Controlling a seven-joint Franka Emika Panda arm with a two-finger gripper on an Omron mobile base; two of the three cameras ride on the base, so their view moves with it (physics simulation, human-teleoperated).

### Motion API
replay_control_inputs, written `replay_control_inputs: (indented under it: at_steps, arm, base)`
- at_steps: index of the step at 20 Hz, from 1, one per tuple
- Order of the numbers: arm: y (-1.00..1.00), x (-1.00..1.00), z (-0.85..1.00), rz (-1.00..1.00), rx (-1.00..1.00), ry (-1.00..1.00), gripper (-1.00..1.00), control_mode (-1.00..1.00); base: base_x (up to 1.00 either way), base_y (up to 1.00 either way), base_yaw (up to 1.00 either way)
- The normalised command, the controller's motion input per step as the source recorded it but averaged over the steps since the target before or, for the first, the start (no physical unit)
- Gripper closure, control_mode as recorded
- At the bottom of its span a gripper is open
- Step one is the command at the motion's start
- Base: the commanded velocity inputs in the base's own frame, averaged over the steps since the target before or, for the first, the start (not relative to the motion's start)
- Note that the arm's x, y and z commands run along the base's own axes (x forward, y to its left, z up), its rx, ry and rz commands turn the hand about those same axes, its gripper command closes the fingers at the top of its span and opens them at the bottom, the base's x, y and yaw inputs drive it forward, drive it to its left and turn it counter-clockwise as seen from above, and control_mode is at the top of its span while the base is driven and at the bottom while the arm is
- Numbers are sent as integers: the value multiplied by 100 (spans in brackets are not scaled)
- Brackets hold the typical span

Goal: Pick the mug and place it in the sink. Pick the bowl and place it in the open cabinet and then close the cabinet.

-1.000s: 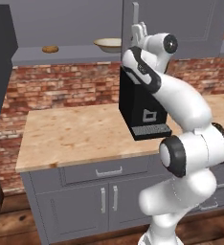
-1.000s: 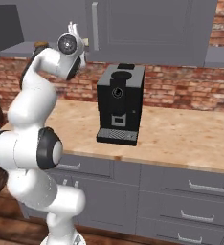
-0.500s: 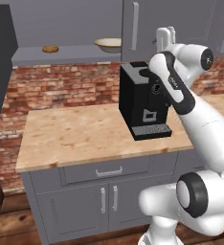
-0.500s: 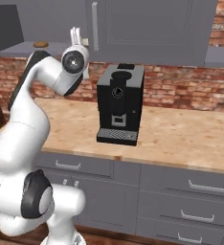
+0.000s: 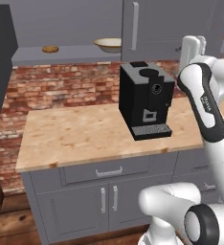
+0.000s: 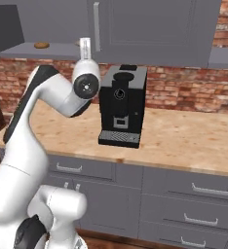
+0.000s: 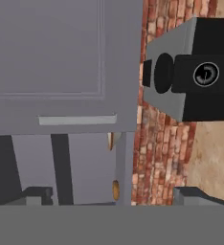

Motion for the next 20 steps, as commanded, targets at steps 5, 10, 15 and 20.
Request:
replay_control_inputs:
  at_steps: [5,10,15,20]
  arm:
    - [27,-85,0,2,0,-5,-100,-100]
    - [70,-51,-10,3,0,-2,-100,-100]
    - [46,-48,0,4,0,-4,-100,-100]
    - [27,-71,1,3,0,-7,-100,-100]
  base:
    - [0,0,0]
    - [0,0,0]
    - [0,0,0]
    - [0,0,0]
